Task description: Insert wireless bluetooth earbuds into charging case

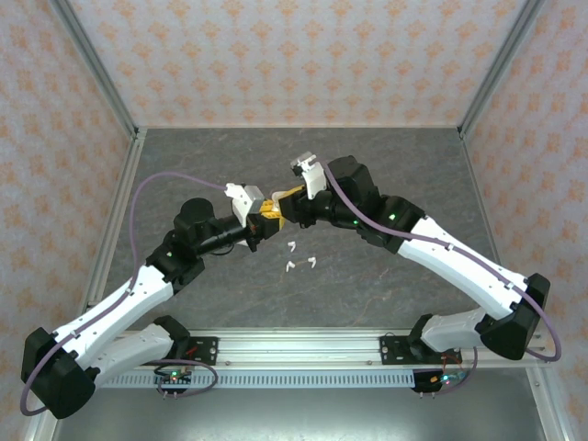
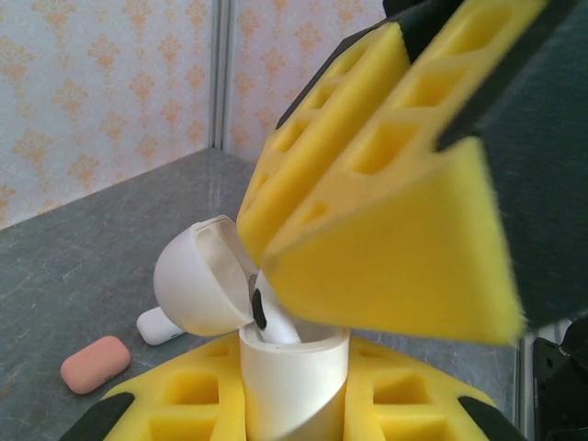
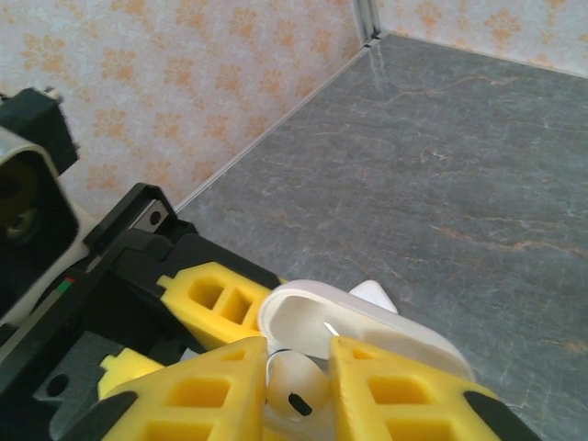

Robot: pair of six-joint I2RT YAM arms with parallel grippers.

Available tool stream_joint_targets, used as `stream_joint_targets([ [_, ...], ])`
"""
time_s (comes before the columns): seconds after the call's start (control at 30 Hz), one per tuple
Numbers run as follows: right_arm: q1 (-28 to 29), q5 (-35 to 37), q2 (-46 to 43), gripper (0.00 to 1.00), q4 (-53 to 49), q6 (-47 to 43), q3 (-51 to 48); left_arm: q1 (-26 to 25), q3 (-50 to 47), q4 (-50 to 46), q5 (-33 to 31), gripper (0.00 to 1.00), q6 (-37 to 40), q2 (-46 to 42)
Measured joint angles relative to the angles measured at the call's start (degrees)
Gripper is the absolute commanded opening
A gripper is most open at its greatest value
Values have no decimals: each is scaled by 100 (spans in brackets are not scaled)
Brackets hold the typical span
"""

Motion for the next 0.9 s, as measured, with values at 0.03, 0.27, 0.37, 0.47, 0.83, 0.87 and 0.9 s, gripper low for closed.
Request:
stream_joint_targets([
  [0.03,0,-46,7,31,-7,4,24,0,0,2,0,0,0,0],
  [0.27,9,-31,7,48,-212,26,374,0,0,2,-2,0,0,-7],
  [0.37,9,210,-26,53,-332,-4,562,0,0,0,-7,0,0,-17],
  [0.47,-59,487,-166,56,-420,15,619,0,0,-2,-17,0,4,-87],
  [0.83,-1209,861,-564,55,-743,649,-44,0,-116,-343,-278,0,15,-800],
  [0.87,-1220,855,-490,54,-776,682,-157,0,-146,-398,-313,0,17,-870],
  [0.9,-1220,844,-380,54,-804,688,-262,0,-173,-466,-345,0,22,-942],
])
